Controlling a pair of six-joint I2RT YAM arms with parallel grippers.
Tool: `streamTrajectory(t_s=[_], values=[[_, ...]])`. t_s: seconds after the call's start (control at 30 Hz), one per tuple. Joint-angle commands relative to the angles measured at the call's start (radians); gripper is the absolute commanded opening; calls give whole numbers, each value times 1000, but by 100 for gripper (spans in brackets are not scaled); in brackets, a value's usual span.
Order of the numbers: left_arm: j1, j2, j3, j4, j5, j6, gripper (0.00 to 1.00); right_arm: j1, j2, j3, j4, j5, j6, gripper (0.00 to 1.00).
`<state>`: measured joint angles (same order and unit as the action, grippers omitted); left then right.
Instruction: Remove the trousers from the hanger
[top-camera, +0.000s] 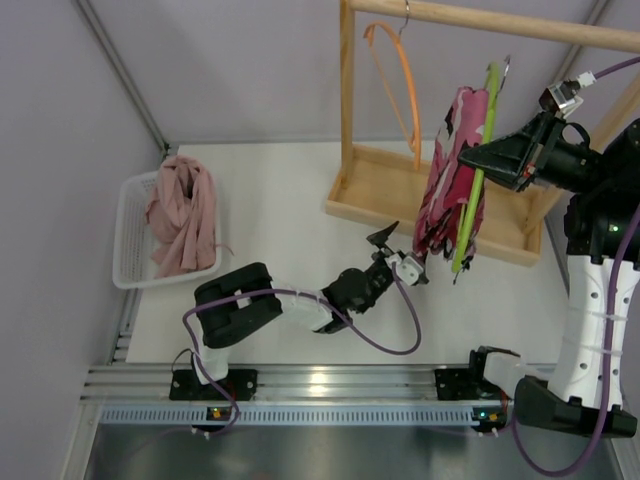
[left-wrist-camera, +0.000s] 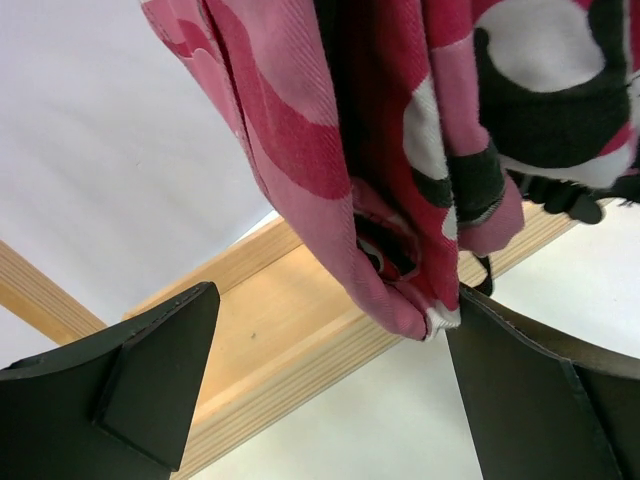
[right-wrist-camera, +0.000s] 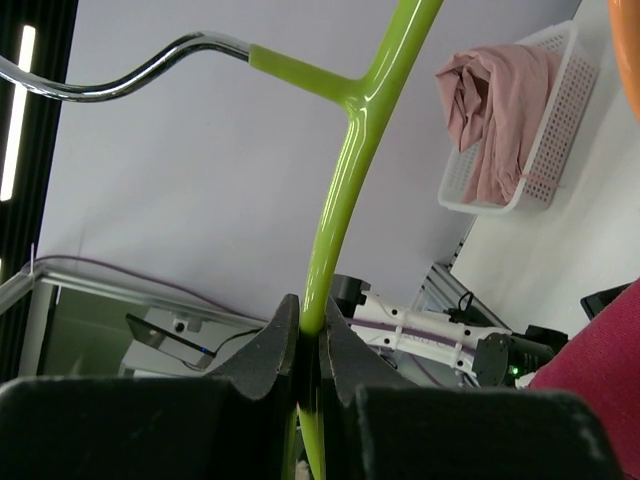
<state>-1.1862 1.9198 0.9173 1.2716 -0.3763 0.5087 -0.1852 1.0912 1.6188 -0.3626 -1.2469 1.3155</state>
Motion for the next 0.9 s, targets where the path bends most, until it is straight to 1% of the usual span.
streamTrajectory(t_s=[0.0, 0.2, 0.37, 0.57, 0.73, 0.83, 0.87], values=[[16, -65, -9, 54, -7, 5, 99, 9, -24, 84, 172, -16, -59, 0], [42, -73, 2, 57, 8, 11, 99, 9, -37, 44, 149, -19, -79, 0], [42, -85, 25, 60, 11, 2, 99, 10, -50, 1, 142, -2, -94, 0], [31, -104, 48, 68, 45, -13, 99, 10, -74, -88, 163, 21, -90, 0], [8, -105, 89, 68, 47, 7, 98, 12, -93, -140, 172, 26, -81, 0], [5, -104, 120, 69, 51, 19, 97, 16, -106, -168, 168, 21, -87, 0], [5, -99, 127, 69, 51, 21, 96, 18, -111, -174, 168, 20, -87, 0]])
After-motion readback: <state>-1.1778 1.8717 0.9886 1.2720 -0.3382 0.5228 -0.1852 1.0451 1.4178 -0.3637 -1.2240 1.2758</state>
